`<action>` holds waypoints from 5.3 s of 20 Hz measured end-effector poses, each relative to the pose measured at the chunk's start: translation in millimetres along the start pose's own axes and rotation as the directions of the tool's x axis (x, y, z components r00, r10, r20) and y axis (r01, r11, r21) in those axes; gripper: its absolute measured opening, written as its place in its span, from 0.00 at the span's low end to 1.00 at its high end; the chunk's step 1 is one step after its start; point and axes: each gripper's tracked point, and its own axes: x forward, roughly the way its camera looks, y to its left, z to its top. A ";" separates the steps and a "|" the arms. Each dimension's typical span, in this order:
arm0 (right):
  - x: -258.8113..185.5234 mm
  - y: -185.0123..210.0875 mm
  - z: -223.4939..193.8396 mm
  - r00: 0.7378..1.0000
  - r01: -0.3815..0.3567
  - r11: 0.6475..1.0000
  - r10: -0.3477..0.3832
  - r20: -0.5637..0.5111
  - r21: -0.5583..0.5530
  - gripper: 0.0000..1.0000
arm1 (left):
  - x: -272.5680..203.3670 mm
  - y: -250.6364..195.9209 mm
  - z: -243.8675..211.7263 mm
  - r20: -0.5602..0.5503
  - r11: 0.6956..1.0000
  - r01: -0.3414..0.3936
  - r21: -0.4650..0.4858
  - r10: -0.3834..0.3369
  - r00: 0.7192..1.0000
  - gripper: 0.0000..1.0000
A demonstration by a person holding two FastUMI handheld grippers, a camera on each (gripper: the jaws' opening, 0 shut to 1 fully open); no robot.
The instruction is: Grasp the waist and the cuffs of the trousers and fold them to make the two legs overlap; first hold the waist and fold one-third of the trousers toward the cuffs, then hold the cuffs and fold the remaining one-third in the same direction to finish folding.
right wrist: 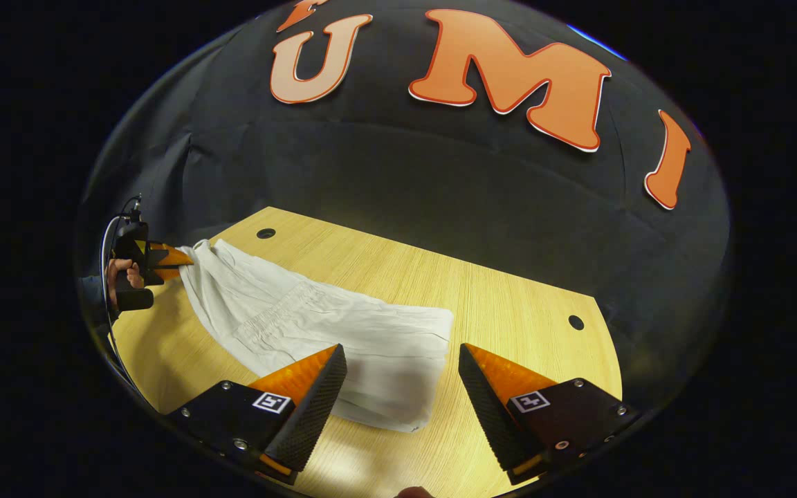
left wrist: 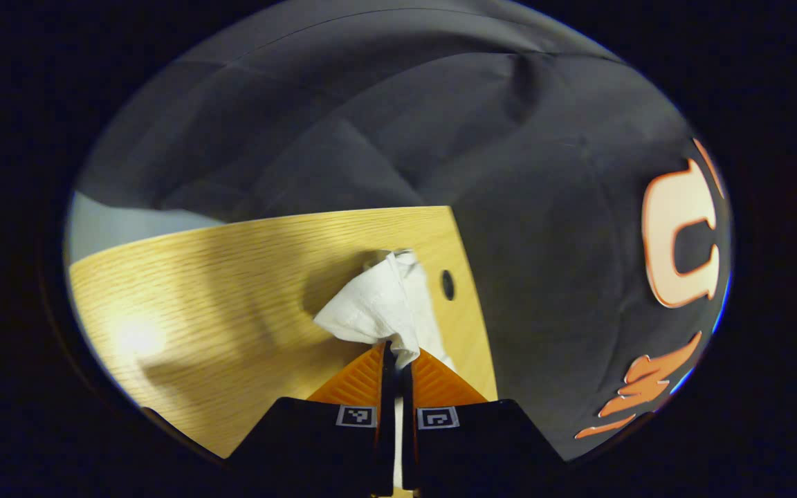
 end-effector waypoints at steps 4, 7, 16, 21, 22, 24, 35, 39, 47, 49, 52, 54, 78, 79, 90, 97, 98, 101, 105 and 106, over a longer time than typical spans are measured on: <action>-9.0 -8.7 -0.9 1.000 0.007 1.000 -0.007 0.015 0.010 0.99 | -20.6 -48.1 -1.1 0.024 0.990 0.110 0.093 -0.113 0.993 0.08; -19.2 -22.6 -3.5 0.999 0.019 1.000 -0.020 0.028 0.023 0.99 | -54.4 -96.1 -16.2 0.005 0.969 0.199 0.143 -0.202 0.979 0.08; -53.1 -80.2 -14.7 0.995 0.078 0.993 -0.084 0.061 0.087 0.99 | -85.3 -252.6 -110.7 -0.129 0.830 0.396 0.394 -0.377 0.917 0.07; -72.3 -108.0 -27.4 0.992 0.105 0.988 -0.113 0.063 0.115 0.99 | -78.8 -297.5 -185.0 -0.220 0.741 0.428 0.517 -0.368 0.903 0.07; -75.9 -113.3 -30.4 0.991 0.113 0.986 -0.121 0.062 0.122 0.99 | -73.7 -307.6 -204.5 -0.236 0.722 0.429 0.544 -0.358 0.903 0.07; -83.7 -125.6 -38.9 0.989 0.127 0.982 -0.135 0.056 0.138 0.99 | -61.7 -323.2 -241.0 -0.272 0.682 0.426 0.595 -0.327 0.905 0.07; -113.0 -178.2 -88.4 0.977 0.208 0.954 -0.213 0.000 0.217 0.99 | -8.6 -292.7 -438.8 -0.523 0.369 0.510 0.777 -0.073 0.849 0.16; -120.4 -185.4 -102.4 0.977 0.209 0.951 -0.213 -0.010 0.227 0.99 | -9.2 -275.6 -467.3 -0.603 0.341 0.577 0.742 -0.037 0.797 0.35; -122.0 -174.8 -79.5 0.984 0.154 0.967 -0.170 0.061 0.204 0.99 | -51.9 -291.2 -432.5 -0.512 0.292 0.524 0.800 -0.123 0.850 0.96; -128.3 -174.4 -62.2 0.980 0.148 0.970 -0.171 0.107 0.192 0.99 | -64.4 -297.3 -401.1 -0.431 0.282 0.460 0.842 -0.163 0.888 0.99; -135.1 -172.4 -29.6 0.966 0.149 0.973 -0.181 0.186 0.175 0.99 | -86.9 -314.1 -354.7 -0.301 0.300 0.359 0.884 -0.222 0.927 0.99; -141.2 -172.0 -10.9 0.955 0.149 0.975 -0.185 0.232 0.165 0.99 | -106.2 -329.6 -324.5 -0.198 0.296 0.278 0.914 -0.272 0.942 0.99; -208.4 -105.4 96.7 0.810 0.138 0.975 -0.211 0.547 0.172 0.99 | -248.0 -346.5 -175.0 0.247 0.330 -0.066 0.941 -0.542 0.803 0.95; -211.0 -102.3 95.7 0.808 0.145 0.974 -0.218 0.547 0.175 0.99 | -250.9 -347.2 -175.7 0.241 0.324 -0.063 0.944 -0.545 0.803 0.98; -235.1 -68.8 93.0 0.811 0.223 0.961 -0.275 0.517 0.161 0.99 | -262.5 -335.7 -166.3 0.162 0.255 -0.009 0.967 -0.585 0.795 0.96; -262.6 -76.5 85.9 0.788 0.294 0.940 -0.340 0.513 0.172 0.99 | -246.3 -347.1 -173.4 0.089 0.221 0.060 0.973 -0.606 0.790 0.96; -265.9 -81.1 84.9 0.784 0.301 0.937 -0.349 0.513 0.177 0.99 | -246.5 -348.7 -174.7 0.090 0.224 0.061 0.973 -0.608 0.789 0.96; -273.3 -88.3 86.0 0.774 0.297 0.936 -0.351 0.527 0.187 0.98 | -247.1 -349.7 -180.1 0.097 0.233 0.061 0.971 -0.609 0.787 0.96; -277.5 -94.5 87.7 0.776 0.275 0.948 -0.316 0.546 0.159 0.98 | -252.2 -350.4 -188.3 0.126 0.268 0.048 0.962 -0.596 0.793 0.99; -277.6 -97.0 88.8 0.778 0.271 0.951 -0.307 0.549 0.148 0.98 | -253.5 -350.8 -188.5 0.138 0.274 0.039 0.961 -0.595 0.792 0.95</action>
